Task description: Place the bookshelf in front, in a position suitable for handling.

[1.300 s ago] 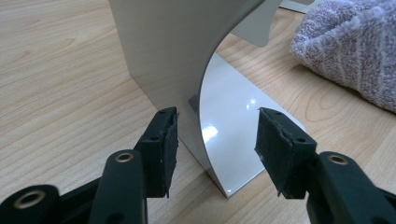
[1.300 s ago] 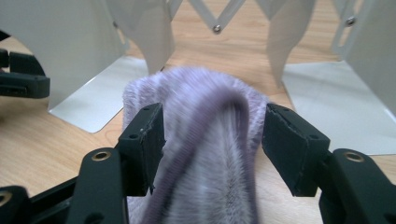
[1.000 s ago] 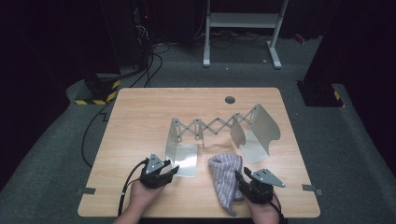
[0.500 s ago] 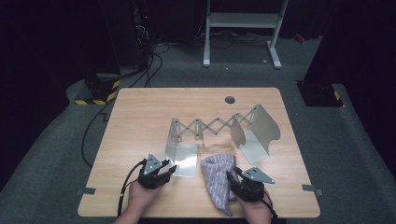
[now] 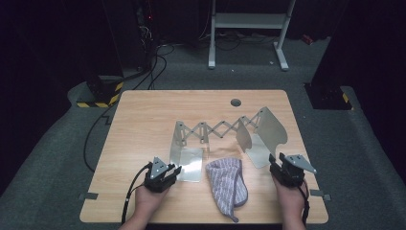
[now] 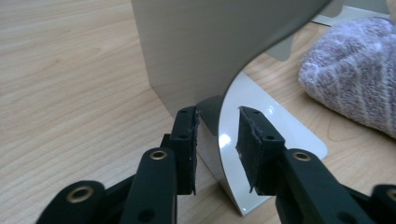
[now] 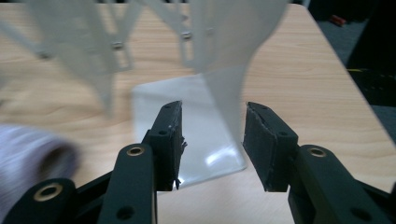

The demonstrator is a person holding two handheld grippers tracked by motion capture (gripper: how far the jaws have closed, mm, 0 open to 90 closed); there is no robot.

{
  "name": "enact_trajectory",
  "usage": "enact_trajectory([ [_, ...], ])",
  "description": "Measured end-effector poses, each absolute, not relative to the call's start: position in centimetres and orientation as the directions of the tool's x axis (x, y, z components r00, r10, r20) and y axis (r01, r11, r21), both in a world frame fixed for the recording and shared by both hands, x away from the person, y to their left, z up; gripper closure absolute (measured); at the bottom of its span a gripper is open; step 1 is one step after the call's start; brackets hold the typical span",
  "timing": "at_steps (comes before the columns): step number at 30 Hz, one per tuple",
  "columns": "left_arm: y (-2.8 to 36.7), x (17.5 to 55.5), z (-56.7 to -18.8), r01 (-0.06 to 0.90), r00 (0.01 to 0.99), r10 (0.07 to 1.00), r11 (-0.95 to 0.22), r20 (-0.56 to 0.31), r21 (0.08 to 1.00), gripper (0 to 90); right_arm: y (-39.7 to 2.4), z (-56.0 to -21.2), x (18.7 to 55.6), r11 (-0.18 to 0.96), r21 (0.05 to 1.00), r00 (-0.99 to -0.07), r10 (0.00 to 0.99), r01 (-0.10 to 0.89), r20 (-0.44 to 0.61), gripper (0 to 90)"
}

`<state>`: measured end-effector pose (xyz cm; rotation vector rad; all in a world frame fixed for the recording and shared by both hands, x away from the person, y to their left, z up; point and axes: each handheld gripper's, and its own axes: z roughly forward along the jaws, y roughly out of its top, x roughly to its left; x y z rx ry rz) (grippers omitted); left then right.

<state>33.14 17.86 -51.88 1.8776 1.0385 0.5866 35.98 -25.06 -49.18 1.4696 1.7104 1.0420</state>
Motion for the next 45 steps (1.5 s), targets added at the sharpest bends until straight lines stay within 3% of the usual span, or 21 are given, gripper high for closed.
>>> enact_trajectory([
  [7,18.1,33.2,-51.8,0.427,0.51,0.86,-0.248,-0.005,0.87,74.1,-25.7,-49.0,39.7,0.05,0.873,-0.143,0.99,0.485,0.023,64.1],
  [10,18.2,33.0,-51.8,0.425,0.495,0.869,-0.254,0.011,0.869,80.2,-25.2,-49.1,40.2,0.052,0.872,-0.163,0.986,0.486,0.032,83.7],
  [13,18.9,33.0,-51.7,0.433,0.471,0.882,-0.247,0.016,0.867,82.6,-24.2,-49.3,39.9,0.076,0.877,-0.204,0.979,0.475,0.025,88.8],
  [22,24.1,32.7,-51.6,0.467,0.38,0.925,-0.214,0.023,0.858,84.1,-19.3,-49.5,39.5,0.149,0.881,-0.316,0.949,0.449,0.0,88.9],
  [27,25.9,32.8,-51.6,0.478,0.348,0.938,-0.191,0.015,0.857,85.1,-17.7,-49.4,40.3,0.153,0.88,-0.329,0.944,0.45,0.004,89.1],
  [41,23.4,32.7,-51.8,0.47,0.395,0.919,-0.199,-0.003,0.86,77.9,-15.6,-49.1,47.8,0.163,0.863,-0.312,0.95,0.477,-0.007,87.4],
  [45,22.3,32.3,-51.9,0.459,0.434,0.901,-0.233,0.012,0.857,71.2,-15.6,-48.9,48.0,0.136,0.857,-0.298,0.954,0.498,0.021,73.1],
])
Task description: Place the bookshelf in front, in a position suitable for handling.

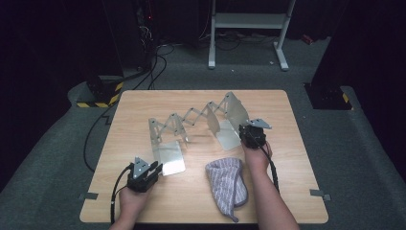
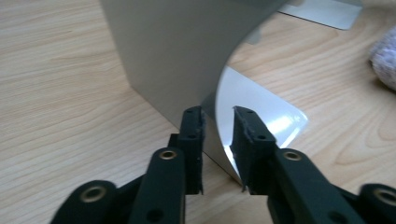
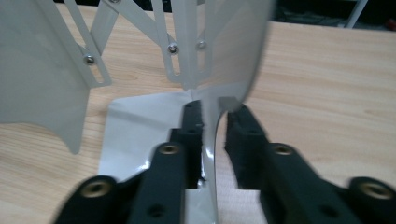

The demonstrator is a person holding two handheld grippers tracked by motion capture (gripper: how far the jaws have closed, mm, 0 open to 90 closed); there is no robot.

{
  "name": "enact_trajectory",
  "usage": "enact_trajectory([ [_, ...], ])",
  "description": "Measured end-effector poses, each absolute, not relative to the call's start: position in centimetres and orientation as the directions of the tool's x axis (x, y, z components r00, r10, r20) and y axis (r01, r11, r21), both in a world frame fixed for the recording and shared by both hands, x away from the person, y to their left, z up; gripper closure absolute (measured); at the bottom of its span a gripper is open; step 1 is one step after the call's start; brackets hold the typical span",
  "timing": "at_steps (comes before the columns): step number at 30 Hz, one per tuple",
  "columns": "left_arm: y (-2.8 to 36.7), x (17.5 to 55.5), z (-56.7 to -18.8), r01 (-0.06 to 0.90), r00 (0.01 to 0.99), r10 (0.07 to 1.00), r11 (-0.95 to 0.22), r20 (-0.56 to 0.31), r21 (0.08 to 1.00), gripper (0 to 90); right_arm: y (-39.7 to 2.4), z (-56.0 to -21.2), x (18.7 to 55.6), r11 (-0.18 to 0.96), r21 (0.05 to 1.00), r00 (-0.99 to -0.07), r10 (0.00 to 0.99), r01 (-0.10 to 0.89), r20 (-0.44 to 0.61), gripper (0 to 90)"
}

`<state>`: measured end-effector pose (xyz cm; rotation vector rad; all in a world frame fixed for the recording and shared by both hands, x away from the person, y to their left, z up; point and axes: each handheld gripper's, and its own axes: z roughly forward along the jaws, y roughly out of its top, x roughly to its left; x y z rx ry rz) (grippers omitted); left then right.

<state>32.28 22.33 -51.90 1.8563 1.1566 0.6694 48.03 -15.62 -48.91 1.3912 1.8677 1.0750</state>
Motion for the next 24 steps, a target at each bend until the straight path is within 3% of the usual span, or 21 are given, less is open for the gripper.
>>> enact_trajectory([
  [10,21.3,31.4,-51.8,0.424,0.494,0.869,-0.237,-0.004,0.874,68.9,-17.5,-47.8,38.0,0.152,0.873,-0.378,0.925,0.464,0.039,61.3],
  [11,21.0,31.3,-51.8,0.415,0.507,0.862,-0.245,0.001,0.876,68.8,-17.2,-48.0,35.5,0.156,0.872,-0.41,0.911,0.465,0.055,58.0],
  [15,20.9,30.6,-51.7,0.398,0.528,0.849,-0.269,0.021,0.877,67.4,-16.2,-48.5,32.5,0.179,0.873,-0.456,0.888,0.453,0.055,48.6],
  [17,21.3,30.2,-51.7,0.391,0.533,0.845,-0.282,0.034,0.876,67.2,-15.1,-49.0,31.1,0.194,0.855,-0.504,0.859,0.481,0.088,34.4],
  [24,22.7,30.2,-51.4,0.413,0.495,0.869,-0.24,0.004,0.878,65.0,-13.4,-51.0,31.3,0.25,0.797,-0.522,0.847,0.549,0.094,22.5],
])
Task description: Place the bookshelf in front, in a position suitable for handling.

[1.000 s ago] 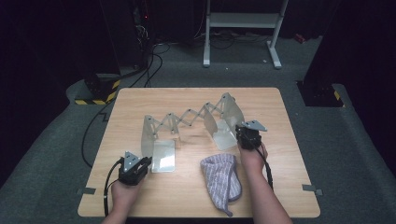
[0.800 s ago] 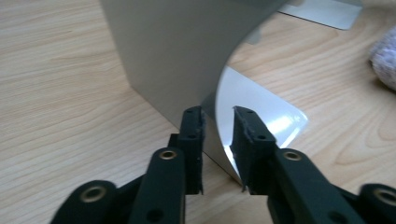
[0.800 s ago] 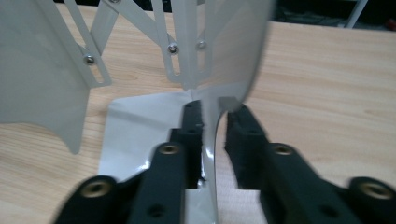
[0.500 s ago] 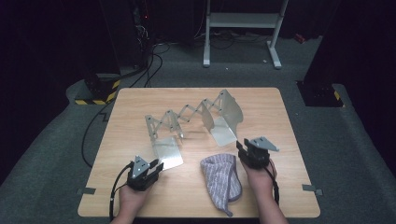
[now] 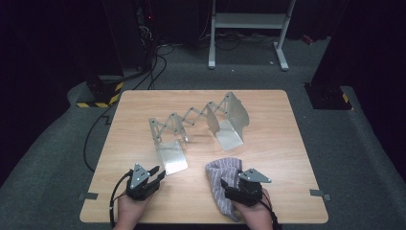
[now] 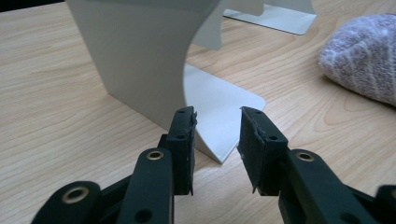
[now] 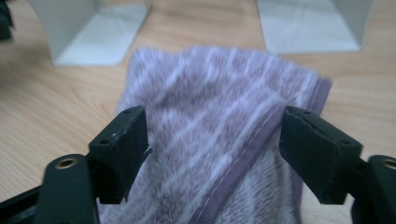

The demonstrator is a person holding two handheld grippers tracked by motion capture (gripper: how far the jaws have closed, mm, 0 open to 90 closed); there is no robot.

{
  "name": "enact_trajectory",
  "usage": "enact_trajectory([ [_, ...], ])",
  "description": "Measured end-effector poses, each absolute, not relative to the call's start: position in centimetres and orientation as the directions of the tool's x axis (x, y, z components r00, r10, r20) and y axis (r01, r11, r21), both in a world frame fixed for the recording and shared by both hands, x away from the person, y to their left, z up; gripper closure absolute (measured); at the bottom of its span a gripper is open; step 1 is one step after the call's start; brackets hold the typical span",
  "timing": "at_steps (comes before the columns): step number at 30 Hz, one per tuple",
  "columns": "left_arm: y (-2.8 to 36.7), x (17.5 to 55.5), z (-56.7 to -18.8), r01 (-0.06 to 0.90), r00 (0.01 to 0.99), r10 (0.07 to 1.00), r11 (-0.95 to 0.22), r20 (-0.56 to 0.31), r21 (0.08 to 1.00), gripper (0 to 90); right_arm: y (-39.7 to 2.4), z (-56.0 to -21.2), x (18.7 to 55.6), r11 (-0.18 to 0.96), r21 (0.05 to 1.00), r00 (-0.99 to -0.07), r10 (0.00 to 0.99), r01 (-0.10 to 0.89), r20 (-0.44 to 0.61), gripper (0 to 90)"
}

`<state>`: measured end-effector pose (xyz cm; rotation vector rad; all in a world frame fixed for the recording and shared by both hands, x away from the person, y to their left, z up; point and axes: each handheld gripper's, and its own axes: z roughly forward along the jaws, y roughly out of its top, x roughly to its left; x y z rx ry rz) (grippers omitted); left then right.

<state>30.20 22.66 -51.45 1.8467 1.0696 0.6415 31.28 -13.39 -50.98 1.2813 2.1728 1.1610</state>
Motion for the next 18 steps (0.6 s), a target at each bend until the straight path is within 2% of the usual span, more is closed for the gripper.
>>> enact_trajectory([
  [3,22.8,30.4,-51.7,0.424,0.493,0.87,-0.239,-0.001,0.873,63.9,-13.0,-52.1,31.5,0.315,0.748,-0.531,0.845,0.584,0.059,21.9],
  [6,22.9,30.5,-51.8,0.427,0.495,0.869,-0.241,-0.003,0.872,62.0,-12.9,-52.3,31.5,0.326,0.747,-0.541,0.839,0.579,0.054,24.8],
  [7,22.9,30.6,-51.9,0.433,0.494,0.869,-0.24,-0.006,0.869,61.4,-13.0,-52.3,31.5,0.33,0.746,-0.552,0.832,0.579,0.061,32.6],
  [8,22.9,30.6,-51.9,0.433,0.494,0.869,-0.24,-0.006,0.869,61.2,-13.0,-52.3,31.5,0.33,0.746,-0.552,0.832,0.579,0.061,32.6],
  [11,23.0,30.7,-52.0,0.441,0.492,0.87,-0.239,-0.01,0.865,60.4,-13.0,-52.3,31.2,0.331,0.757,-0.572,0.818,0.563,0.068,52.4],
  [13,23.0,30.7,-52.0,0.44,0.493,0.87,-0.237,-0.012,0.866,60.0,-13.3,-52.1,31.2,0.315,0.762,-0.567,0.82,0.566,0.082,59.5],
  [16,23.1,30.7,-52.0,0.443,0.492,0.871,-0.236,-0.014,0.865,58.9,-13.7,-51.9,31.3,0.305,0.771,-0.548,0.834,0.56,0.068,62.2],
  [18,23.2,30.7,-52.0,0.443,0.489,0.872,-0.231,-0.017,0.866,58.5,-15.1,-51.5,31.6,0.275,0.788,-0.495,0.868,0.551,0.043,62.9],
])
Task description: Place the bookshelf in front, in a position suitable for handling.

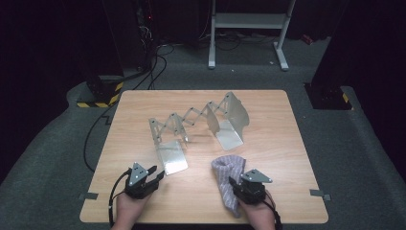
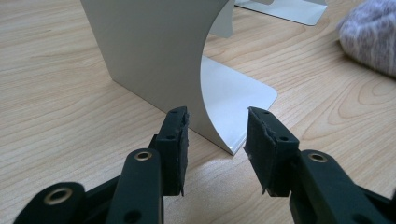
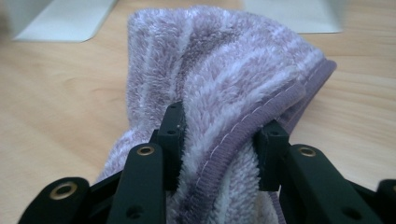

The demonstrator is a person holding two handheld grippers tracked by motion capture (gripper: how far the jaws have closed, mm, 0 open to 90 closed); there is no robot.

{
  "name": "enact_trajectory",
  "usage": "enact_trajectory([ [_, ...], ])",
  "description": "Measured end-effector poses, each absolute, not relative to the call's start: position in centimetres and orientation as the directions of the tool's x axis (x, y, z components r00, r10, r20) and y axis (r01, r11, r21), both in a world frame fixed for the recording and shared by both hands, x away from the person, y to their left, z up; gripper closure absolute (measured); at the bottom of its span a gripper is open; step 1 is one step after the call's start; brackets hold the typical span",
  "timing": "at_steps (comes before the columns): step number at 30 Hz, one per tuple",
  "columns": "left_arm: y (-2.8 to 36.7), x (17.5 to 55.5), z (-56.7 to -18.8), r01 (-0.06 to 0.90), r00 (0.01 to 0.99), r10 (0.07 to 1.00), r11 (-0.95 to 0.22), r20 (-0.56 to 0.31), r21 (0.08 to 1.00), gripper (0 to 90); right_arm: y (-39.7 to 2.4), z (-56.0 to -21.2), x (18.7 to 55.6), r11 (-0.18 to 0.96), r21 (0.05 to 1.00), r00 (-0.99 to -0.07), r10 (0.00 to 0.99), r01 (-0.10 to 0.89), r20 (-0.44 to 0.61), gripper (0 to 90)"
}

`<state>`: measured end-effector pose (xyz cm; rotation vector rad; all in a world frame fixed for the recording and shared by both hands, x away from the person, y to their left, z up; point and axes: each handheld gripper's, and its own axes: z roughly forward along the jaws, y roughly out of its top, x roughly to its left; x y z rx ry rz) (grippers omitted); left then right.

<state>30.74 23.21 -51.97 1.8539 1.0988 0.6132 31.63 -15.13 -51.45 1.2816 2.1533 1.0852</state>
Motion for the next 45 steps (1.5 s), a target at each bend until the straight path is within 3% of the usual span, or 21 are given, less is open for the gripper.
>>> enact_trajectory([
  [13,23.3,30.9,-52.1,0.448,0.497,0.867,-0.236,-0.021,0.862,56.3,-25.1,-51.5,33.0,0.122,0.796,-0.189,0.982,0.593,-0.01,58.4],
  [16,23.2,31.0,-52.3,0.455,0.5,0.866,-0.242,-0.021,0.857,55.6,-25.5,-51.6,33.0,0.102,0.797,-0.191,0.981,0.595,0.017,52.5],
  [17,23.2,31.0,-52.3,0.457,0.501,0.865,-0.246,-0.019,0.855,55.1,-25.0,-51.1,32.9,0.127,0.804,-0.203,0.979,0.58,-0.008,46.5],
  [19,23.1,31.0,-52.3,0.455,0.503,0.864,-0.253,-0.012,0.854,54.5,-24.5,-50.5,32.7,0.143,0.818,-0.215,0.976,0.557,-0.025,42.7],
  [25,23.3,31.0,-52.3,0.455,0.499,0.867,-0.246,-0.016,0.856,52.7,-23.3,-48.6,32.1,0.157,0.852,-0.24,0.97,0.5,-0.038,37.1],
  [34,23.3,31.1,-52.2,0.455,0.497,0.867,-0.244,-0.017,0.857,52.2,-22.1,-46.5,31.1,0.179,0.879,-0.261,0.963,0.442,-0.065,37.7],
  [45,24.1,31.3,-52.3,0.453,0.475,0.88,-0.239,-0.005,0.859,51.0,-22.9,-47.0,30.8,0.159,0.87,-0.241,0.969,0.466,-0.048,38.3],
])
